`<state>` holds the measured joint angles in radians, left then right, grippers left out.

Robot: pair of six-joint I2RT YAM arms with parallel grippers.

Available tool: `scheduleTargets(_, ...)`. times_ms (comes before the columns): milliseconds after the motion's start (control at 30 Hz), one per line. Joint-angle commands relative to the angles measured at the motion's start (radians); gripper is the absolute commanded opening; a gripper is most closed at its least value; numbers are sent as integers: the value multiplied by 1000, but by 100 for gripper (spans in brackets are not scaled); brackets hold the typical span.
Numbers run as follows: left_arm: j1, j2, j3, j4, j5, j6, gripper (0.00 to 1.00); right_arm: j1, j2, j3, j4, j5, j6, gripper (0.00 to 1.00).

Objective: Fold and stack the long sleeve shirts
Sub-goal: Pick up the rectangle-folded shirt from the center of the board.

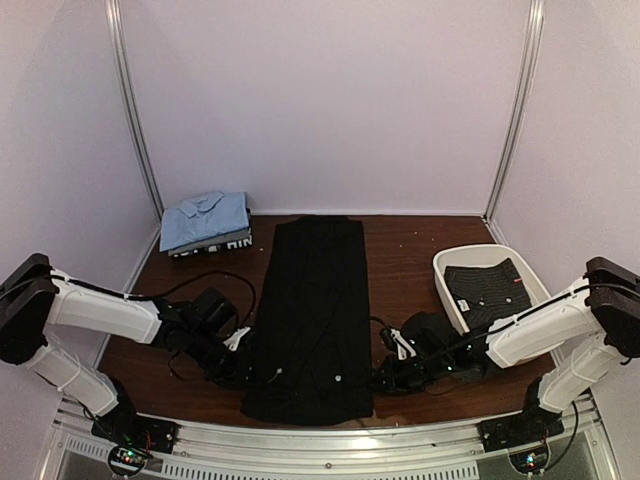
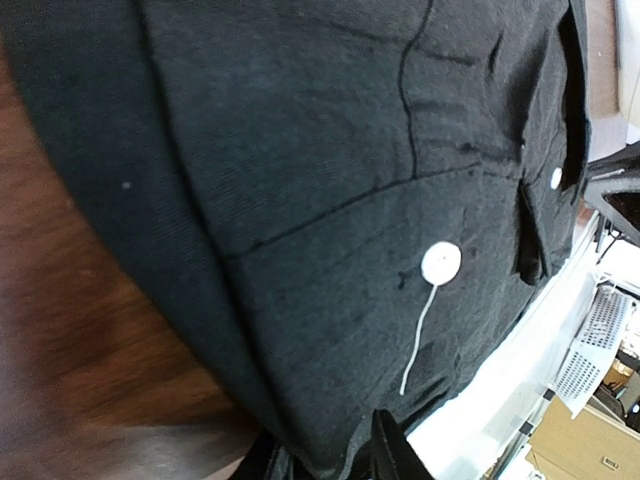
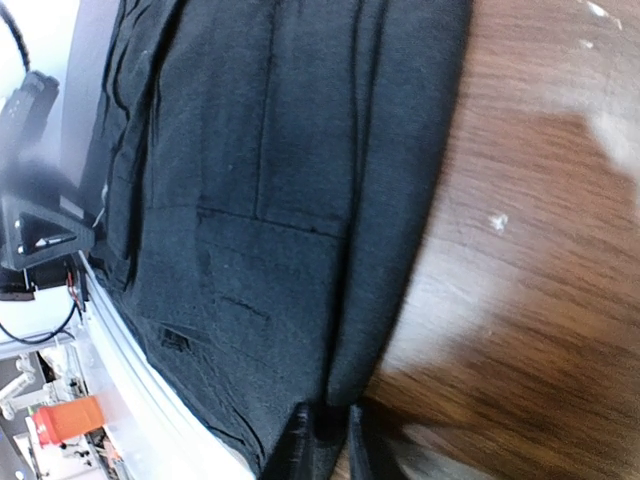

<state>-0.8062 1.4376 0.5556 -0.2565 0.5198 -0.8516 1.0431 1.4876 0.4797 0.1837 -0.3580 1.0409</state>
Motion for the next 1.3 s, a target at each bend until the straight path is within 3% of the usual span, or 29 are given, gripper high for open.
scheduleTargets(0, -44, 24, 27, 7, -10, -30, 28, -19, -53, -3, -138, 58, -34, 11)
scheduleTargets(200, -55, 8, 37, -45, -53, -37, 28, -34, -105, 3, -172, 49, -52, 10)
scheduleTargets(367, -55, -37, 60, -184, -156, -27, 32, -35, -112, 7, -172, 48, -38, 24)
scheduleTargets(533, -40, -85, 85, -219, -187, -9, 39, -34, -104, -3, -129, 38, -3, 40)
scheduleTargets(867, 59, -79, 60, -90, -50, 11, 43, -36, -71, -6, -67, 39, 35, 44)
scheduleTargets(1267, 72, 27, 70, -118, -70, 39, 41, -36, -16, -25, 22, 28, 51, 38)
